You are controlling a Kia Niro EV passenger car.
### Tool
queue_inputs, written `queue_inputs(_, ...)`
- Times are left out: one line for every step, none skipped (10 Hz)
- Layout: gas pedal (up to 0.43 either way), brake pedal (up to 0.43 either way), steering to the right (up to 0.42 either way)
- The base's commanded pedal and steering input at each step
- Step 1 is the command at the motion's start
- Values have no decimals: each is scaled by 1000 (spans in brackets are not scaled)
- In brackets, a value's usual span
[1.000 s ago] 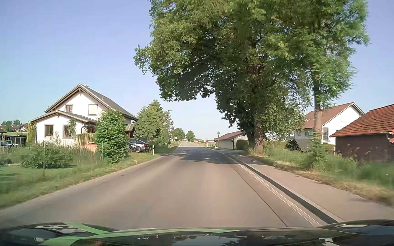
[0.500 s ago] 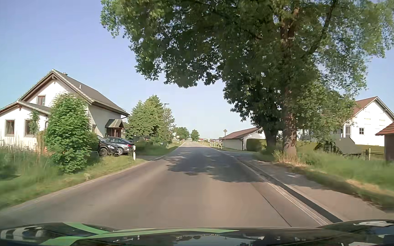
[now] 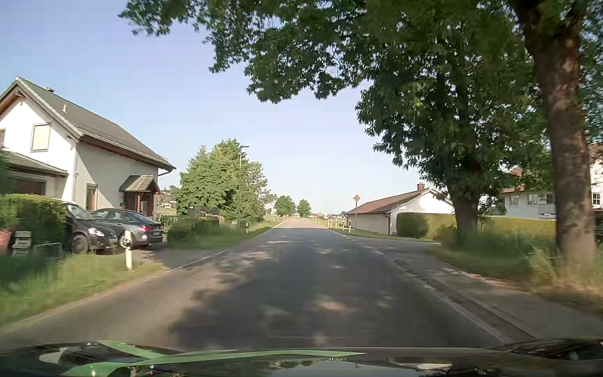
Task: Follow the waypoints while adhering to traffic rules and regulations
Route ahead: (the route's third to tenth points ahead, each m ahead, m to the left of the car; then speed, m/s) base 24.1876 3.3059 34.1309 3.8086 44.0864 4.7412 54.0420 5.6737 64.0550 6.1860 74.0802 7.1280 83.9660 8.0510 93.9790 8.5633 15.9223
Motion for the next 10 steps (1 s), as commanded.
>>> queue_inputs(157,0,-6)
queue_inputs(157,0,-6)
queue_inputs(157,0,-6)
queue_inputs(157,0,-6)
queue_inputs(157,0,-6)
queue_inputs(157,0,-6)
queue_inputs(157,0,-6)
queue_inputs(169,0,-6)
queue_inputs(169,0,-6)
queue_inputs(169,0,-6)
